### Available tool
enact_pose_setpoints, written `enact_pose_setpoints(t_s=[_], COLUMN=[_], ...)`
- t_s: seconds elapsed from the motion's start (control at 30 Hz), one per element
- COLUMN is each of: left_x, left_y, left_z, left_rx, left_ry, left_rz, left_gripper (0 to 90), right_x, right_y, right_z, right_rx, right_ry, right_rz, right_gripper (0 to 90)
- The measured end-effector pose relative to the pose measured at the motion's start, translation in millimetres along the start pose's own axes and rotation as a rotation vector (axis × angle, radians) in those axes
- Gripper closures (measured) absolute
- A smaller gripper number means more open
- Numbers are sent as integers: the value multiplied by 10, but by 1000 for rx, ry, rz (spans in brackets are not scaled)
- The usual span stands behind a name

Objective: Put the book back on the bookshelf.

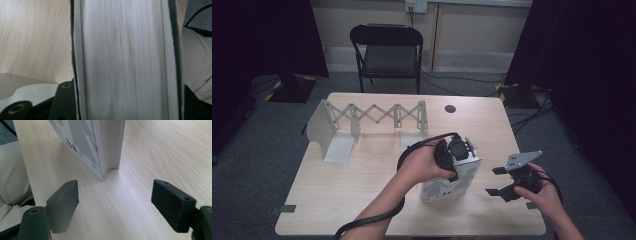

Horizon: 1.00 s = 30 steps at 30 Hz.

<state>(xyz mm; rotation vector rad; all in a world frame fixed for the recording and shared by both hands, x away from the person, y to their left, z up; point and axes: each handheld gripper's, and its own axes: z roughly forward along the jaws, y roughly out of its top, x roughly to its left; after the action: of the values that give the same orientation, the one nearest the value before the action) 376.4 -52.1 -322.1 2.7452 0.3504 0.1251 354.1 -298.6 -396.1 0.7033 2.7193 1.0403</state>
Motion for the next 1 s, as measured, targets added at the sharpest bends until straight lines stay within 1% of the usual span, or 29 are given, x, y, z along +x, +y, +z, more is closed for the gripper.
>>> enact_pose_setpoints(t_s=[0.03,0.07,0.1,0.17,0.27,0.3,0.37,0.5,0.53,0.57,0.6,0.63,0.7,0.77,0.83,0.87,0.9,0.93,0.97,1.0], left_x=[-5,-15,-18,-15,-18,-14,-25,11,25,32,41,49,73,91,118,118,133,140,147,154], left_y=[2,3,2,0,-6,-8,-15,-36,-46,-64,-79,-94,-123,-145,-173,-186,-196,-205,-215,-217], left_z=[1,1,-3,-2,-6,-12,-22,-74,-84,-101,-115,-130,-160,-183,-199,-199,-204,-204,-203,-211], left_rx=[-2,-1,4,3,5,9,13,48,52,54,54,54,53,56,56,51,54,51,48,55], left_ry=[2,4,3,6,11,12,14,14,15,17,21,22,21,21,16,14,12,10,10,7], left_rz=[10,4,-22,-27,-52,-48,-63,-94,-98,-114,-114,-127,-140,-143,-155,-169,-169,-179,-177,-184], left_gripper=[498,500,502,506,508,509,509,516,516,516,516,517,516,516,516,517,517,517,517,517], right_x=[0,0,-2,1,0,-1,-9,-27,-30,-31,-34,-34,-37,-37,-34,-31,-31,-33,-35,-38], right_y=[-5,-10,-13,-18,-32,-42,-69,-133,-149,-161,-181,-196,-225,-249,-267,-281,-292,-304,-317,-332], right_z=[6,15,22,39,67,77,95,134,148,159,179,196,235,273,302,321,331,343,353,363], right_rx=[3,1,2,3,1,-1,-7,-17,-20,-22,-25,-29,-33,-32,-32,-36,-38,-39,-36,-36], right_ry=[-3,-2,3,5,8,7,6,9,9,9,7,5,4,11,7,5,-3,-9,-16,-23], right_rz=[1,3,3,6,8,10,20,42,47,53,59,66,75,85,90,93,97,102,103,105], right_gripper=[220,220,220,220,220,220,220,212,211,207,201,200,196,193,193,188,177,172,172,170])
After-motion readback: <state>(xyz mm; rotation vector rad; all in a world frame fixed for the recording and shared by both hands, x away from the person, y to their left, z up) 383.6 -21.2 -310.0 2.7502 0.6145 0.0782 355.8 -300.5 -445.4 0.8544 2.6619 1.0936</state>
